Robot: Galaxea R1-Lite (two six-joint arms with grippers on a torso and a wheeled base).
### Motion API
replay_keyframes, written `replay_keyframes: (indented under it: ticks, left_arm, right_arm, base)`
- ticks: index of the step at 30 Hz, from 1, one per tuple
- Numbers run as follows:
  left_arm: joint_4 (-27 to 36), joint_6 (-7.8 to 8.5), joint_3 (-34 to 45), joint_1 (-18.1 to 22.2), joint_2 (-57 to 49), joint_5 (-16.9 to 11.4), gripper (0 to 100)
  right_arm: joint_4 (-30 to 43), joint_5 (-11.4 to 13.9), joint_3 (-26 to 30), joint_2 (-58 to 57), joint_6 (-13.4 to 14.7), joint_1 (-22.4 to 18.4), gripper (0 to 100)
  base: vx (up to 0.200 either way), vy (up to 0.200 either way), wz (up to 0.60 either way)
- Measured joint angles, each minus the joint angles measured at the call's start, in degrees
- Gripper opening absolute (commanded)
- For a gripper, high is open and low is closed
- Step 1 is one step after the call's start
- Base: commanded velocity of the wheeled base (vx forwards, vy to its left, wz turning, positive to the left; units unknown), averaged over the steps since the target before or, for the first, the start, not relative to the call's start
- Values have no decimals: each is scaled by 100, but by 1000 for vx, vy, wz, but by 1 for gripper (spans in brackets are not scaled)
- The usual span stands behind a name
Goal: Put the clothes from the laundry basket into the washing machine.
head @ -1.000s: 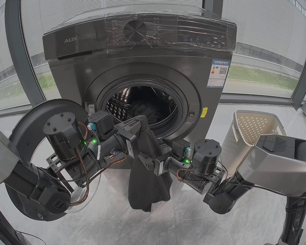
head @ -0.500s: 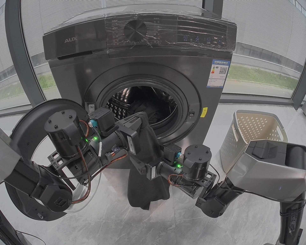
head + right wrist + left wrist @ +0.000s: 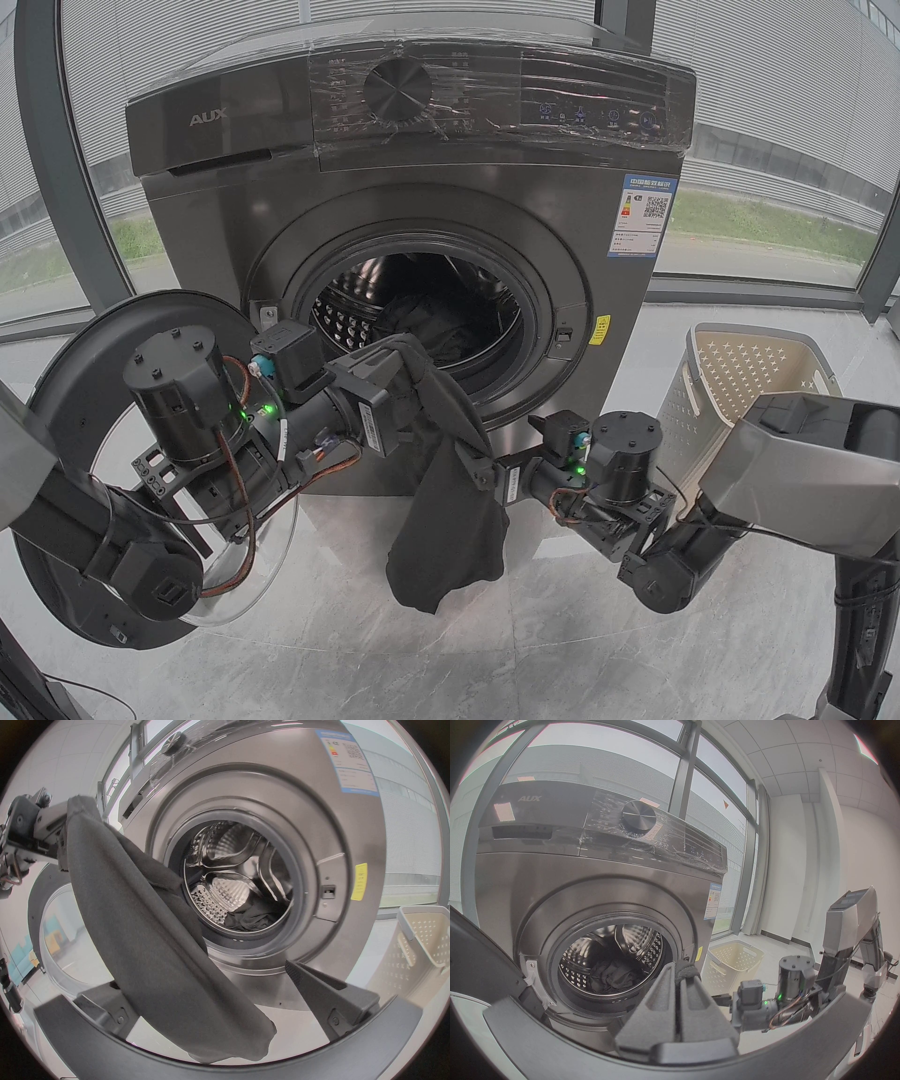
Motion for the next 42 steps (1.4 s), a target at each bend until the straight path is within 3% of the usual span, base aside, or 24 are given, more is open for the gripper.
replay_keyframes:
  ticks: [7,35,38,42]
  left_arm:
    - [-9,7,100,66,-56,-21,0]
    - [77,16,107,77,-155,11,0]
    - [148,11,74,68,-155,37,0]
    - [229,2,-13,71,-139,59,0]
  right_arm:
    - [-11,46,391,-293,-33,-330,100]
    - [-76,260,1036,-411,-20,-539,100]
    - [-188,578,1182,-450,-67,-424,100]
    - [-489,1208,1547,-560,-146,-115,100]
  base:
    - [0,0,0]
    - [0,0,0]
    - [0,0,0]
    - [0,0,0]
